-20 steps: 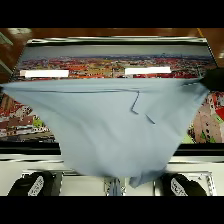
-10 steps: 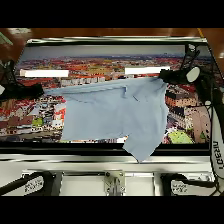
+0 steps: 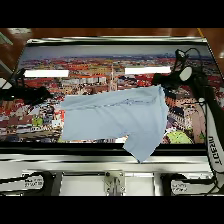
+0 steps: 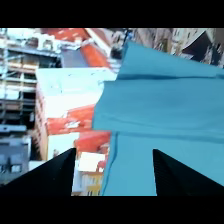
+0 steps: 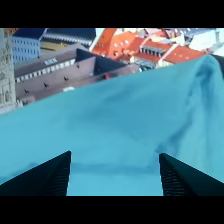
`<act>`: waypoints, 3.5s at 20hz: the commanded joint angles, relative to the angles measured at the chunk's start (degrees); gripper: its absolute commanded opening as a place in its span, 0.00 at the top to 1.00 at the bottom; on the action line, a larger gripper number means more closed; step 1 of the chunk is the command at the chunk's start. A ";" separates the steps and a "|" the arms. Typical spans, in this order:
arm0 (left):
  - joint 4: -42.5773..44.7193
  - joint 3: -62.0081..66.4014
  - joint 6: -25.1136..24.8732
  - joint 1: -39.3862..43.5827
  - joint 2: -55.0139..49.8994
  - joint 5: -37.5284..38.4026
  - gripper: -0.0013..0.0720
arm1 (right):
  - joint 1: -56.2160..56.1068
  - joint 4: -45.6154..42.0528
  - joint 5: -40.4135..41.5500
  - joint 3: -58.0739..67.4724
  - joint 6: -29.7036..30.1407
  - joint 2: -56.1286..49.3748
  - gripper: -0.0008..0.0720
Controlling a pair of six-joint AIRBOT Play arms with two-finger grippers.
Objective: Fold the shirts.
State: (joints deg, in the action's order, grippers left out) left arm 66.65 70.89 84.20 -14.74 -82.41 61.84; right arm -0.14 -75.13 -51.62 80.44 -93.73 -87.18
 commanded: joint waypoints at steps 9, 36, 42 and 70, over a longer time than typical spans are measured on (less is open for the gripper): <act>-13.68 -26.49 -14.14 -10.69 -0.42 15.91 0.20 | 20.68 -2.14 -31.06 -19.71 8.22 11.21 0.09; -12.70 -30.97 -9.62 2.86 6.56 4.04 0.93 | 14.01 10.82 -6.84 -40.94 11.45 9.70 0.24; -12.66 -25.27 -10.62 2.86 14.78 1.57 0.93 | 10.58 16.76 -9.79 -36.92 18.60 12.35 0.91; 6.73 23.43 -1.07 2.95 50.49 20.04 0.93 | 10.67 -6.58 -41.22 17.18 7.87 46.88 0.91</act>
State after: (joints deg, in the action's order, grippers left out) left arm 72.12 101.65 83.22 -11.77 -31.92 78.54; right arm 10.50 -81.23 -82.13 100.01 -86.37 -34.89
